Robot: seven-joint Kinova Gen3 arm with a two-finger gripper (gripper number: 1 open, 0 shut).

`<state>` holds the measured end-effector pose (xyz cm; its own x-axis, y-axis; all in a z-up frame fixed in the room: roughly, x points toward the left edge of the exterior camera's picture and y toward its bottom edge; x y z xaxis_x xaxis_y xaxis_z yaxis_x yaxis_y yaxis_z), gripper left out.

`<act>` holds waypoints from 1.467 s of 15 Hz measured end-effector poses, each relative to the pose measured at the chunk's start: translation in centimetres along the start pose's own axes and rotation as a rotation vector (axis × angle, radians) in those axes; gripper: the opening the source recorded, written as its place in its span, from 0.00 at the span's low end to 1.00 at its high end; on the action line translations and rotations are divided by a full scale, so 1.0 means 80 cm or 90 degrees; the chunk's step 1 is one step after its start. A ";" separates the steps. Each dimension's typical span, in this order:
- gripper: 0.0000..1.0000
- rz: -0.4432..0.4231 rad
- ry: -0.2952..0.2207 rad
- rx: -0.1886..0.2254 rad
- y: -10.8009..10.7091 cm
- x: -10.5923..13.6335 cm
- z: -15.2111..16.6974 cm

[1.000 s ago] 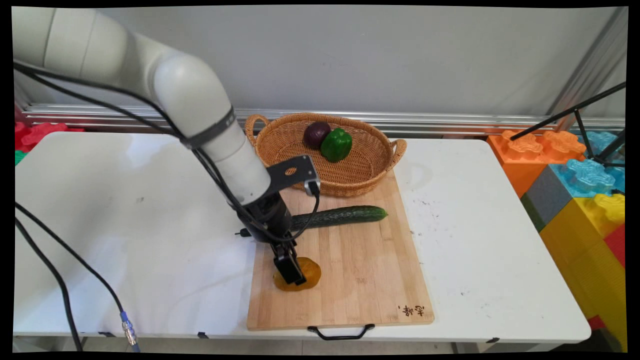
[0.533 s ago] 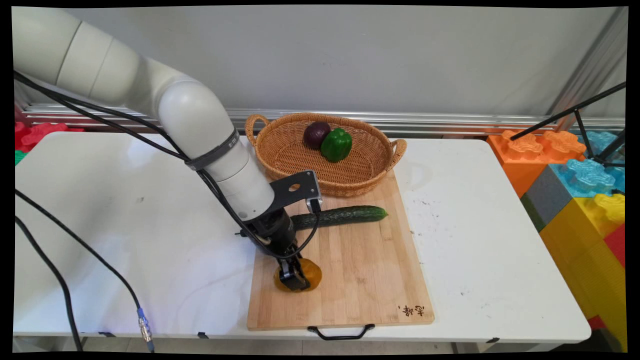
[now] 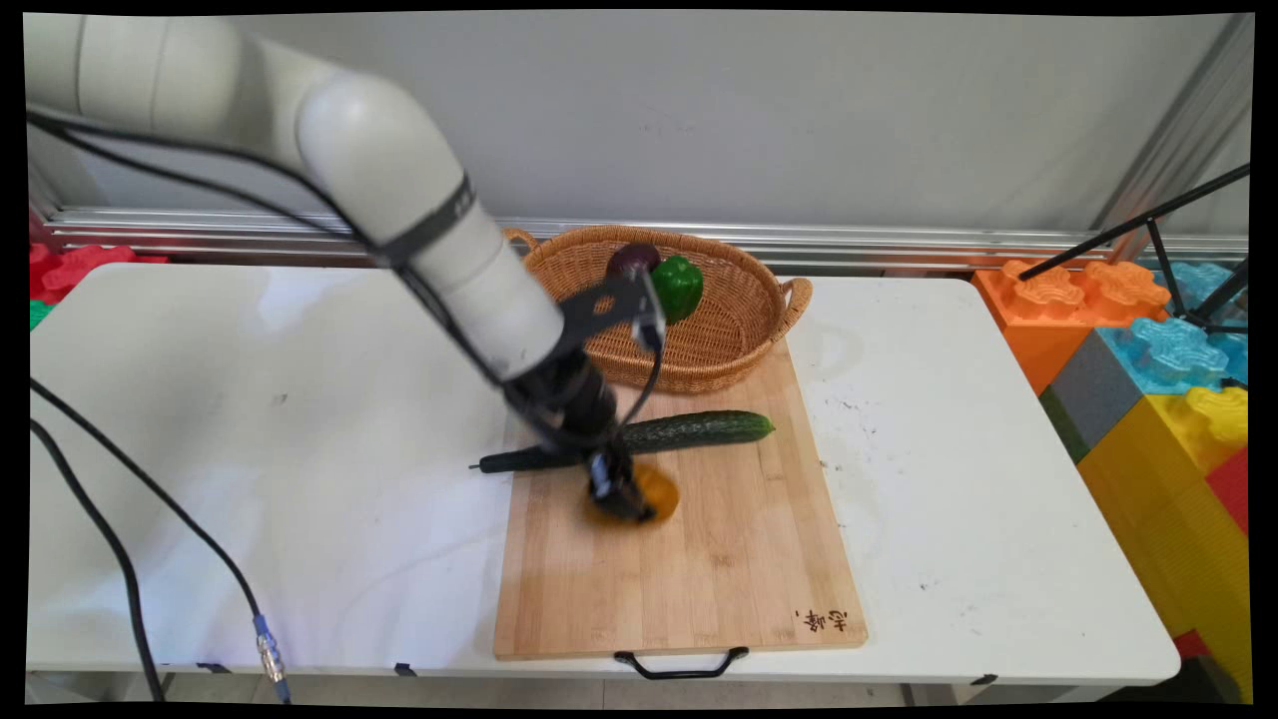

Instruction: Place the picked object in the vegetable basket

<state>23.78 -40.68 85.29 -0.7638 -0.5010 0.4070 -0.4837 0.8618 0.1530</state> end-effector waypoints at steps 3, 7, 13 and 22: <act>0.00 0.013 0.039 0.087 -0.026 0.029 -0.035; 0.00 0.007 0.053 0.219 -0.069 0.040 -0.069; 0.00 -0.073 0.027 0.365 -0.160 -0.005 -0.073; 0.00 -0.221 0.029 0.379 -0.258 -0.080 -0.022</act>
<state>39.40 -55.11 81.11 -0.5101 -0.7246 0.4634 -0.8591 0.4555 -0.2334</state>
